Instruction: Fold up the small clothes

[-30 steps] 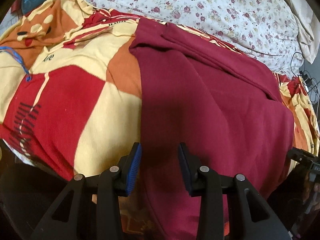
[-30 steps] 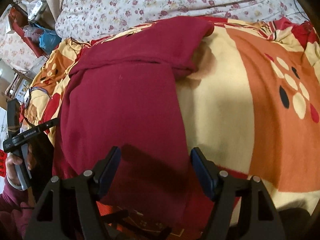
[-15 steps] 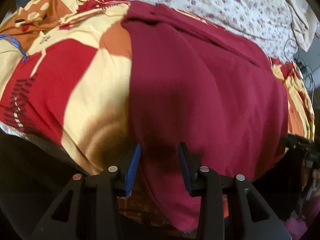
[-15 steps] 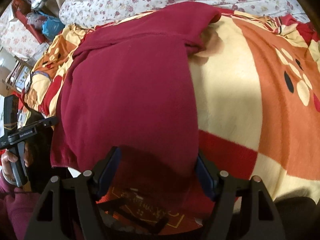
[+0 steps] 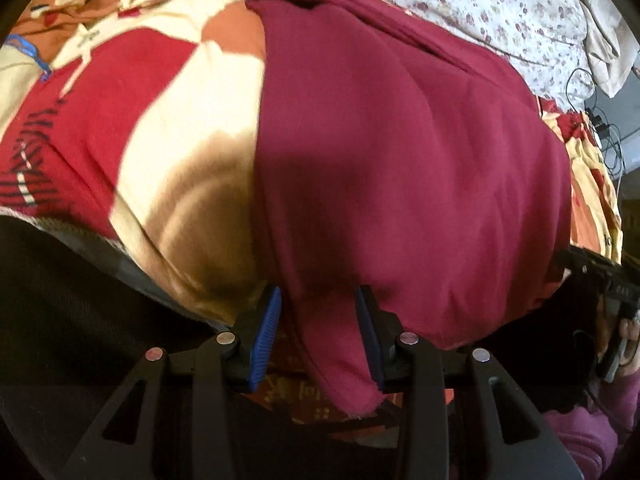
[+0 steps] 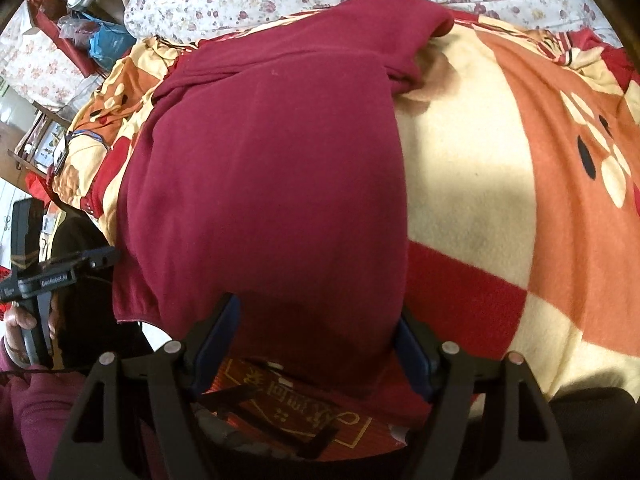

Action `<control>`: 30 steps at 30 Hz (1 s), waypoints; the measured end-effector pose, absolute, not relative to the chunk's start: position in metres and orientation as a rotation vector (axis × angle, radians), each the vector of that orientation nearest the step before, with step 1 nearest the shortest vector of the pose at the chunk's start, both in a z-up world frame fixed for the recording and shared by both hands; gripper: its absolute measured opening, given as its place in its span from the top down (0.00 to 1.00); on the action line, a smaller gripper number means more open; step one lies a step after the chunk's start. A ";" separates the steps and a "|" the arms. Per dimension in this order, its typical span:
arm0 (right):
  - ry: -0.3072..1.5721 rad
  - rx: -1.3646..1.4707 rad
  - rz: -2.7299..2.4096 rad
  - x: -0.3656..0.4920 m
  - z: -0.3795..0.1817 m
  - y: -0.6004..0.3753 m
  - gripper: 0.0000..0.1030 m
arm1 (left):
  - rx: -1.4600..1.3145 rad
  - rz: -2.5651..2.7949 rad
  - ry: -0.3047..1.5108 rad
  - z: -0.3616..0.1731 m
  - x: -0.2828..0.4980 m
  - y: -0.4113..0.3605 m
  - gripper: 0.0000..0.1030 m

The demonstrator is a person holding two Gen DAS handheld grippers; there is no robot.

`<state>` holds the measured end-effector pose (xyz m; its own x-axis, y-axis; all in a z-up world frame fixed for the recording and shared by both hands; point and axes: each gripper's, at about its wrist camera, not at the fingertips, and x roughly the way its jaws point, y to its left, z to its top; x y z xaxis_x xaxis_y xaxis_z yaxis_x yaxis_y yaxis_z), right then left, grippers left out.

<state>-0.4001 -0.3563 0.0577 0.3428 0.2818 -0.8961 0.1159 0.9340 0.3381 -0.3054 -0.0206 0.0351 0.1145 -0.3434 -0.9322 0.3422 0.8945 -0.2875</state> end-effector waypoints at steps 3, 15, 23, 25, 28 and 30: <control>1.222 0.380 0.117 -0.398 0.058 -0.357 0.24 | -0.008 -0.514 1.416 0.025 -0.306 -0.020 0.73; 1.184 0.384 0.113 -0.403 0.059 -0.363 0.92 | -0.193 -0.587 1.398 0.025 -0.299 -0.006 1.00; 1.189 0.428 0.367 -0.438 0.089 -0.331 0.92 | -0.149 -0.636 1.240 0.101 -0.316 0.035 1.00; 1.230 0.436 0.427 -0.446 0.082 -0.316 0.92 | -0.148 -0.613 1.244 0.101 -0.315 0.045 1.00; 1.286 0.441 0.465 -0.451 0.066 -0.300 0.92 | -0.169 -0.585 1.274 0.096 -0.307 0.053 1.00; 1.269 0.467 0.464 -0.450 0.065 -0.302 0.92 | -0.178 -0.587 1.271 0.097 -0.304 0.051 1.00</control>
